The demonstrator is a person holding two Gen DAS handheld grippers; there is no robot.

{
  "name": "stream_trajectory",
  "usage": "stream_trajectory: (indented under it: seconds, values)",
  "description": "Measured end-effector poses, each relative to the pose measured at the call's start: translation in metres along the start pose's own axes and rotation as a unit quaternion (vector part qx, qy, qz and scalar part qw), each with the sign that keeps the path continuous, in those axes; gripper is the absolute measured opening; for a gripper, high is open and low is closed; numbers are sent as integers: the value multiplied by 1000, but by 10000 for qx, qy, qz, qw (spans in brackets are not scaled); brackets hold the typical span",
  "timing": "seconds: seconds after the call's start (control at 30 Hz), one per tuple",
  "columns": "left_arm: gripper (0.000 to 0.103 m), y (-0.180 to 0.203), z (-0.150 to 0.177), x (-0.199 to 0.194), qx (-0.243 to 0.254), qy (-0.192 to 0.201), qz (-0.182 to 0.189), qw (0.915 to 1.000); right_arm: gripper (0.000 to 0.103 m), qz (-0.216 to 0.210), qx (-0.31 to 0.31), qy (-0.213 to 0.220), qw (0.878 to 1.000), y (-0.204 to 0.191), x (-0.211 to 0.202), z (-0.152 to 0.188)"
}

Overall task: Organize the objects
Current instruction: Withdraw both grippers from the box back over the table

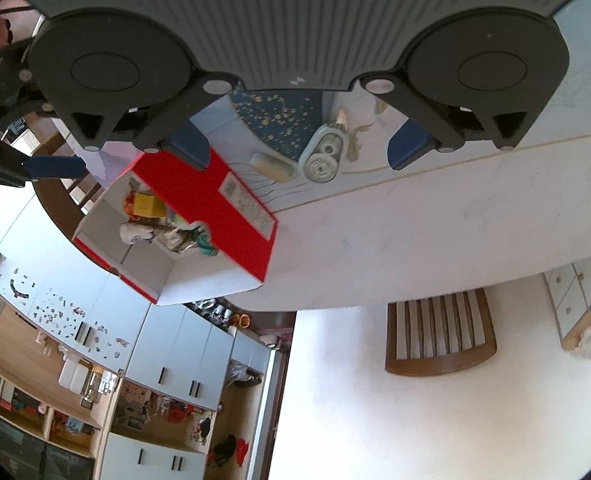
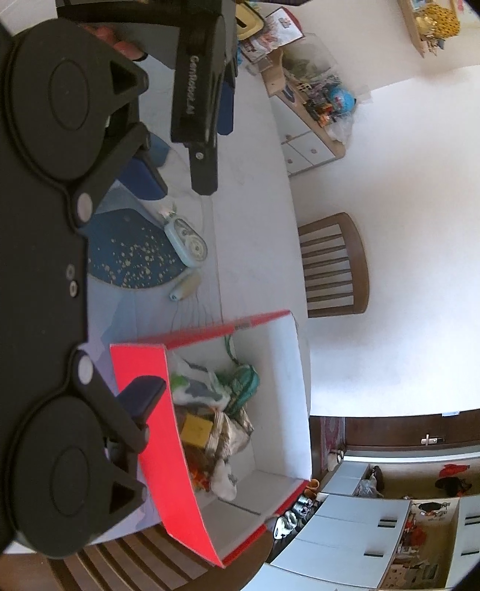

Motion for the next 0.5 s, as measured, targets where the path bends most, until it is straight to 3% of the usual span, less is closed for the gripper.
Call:
stream_trajectory:
  seconds: [0.5]
  values:
    - [103, -44, 17, 62, 116, -250, -145, 9995, 99, -12, -385, -288, 9988, -27, 61, 10]
Point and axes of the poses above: each gripper's, at about its wrist camera, not at the fingertips, and x roughly the way its jaws point, y to its right, z to its underside, the point moved 9 cm from there along x, roughly the way its jaws point, and after that the axes turned 3 degrees about y, right-handed, at the moved point
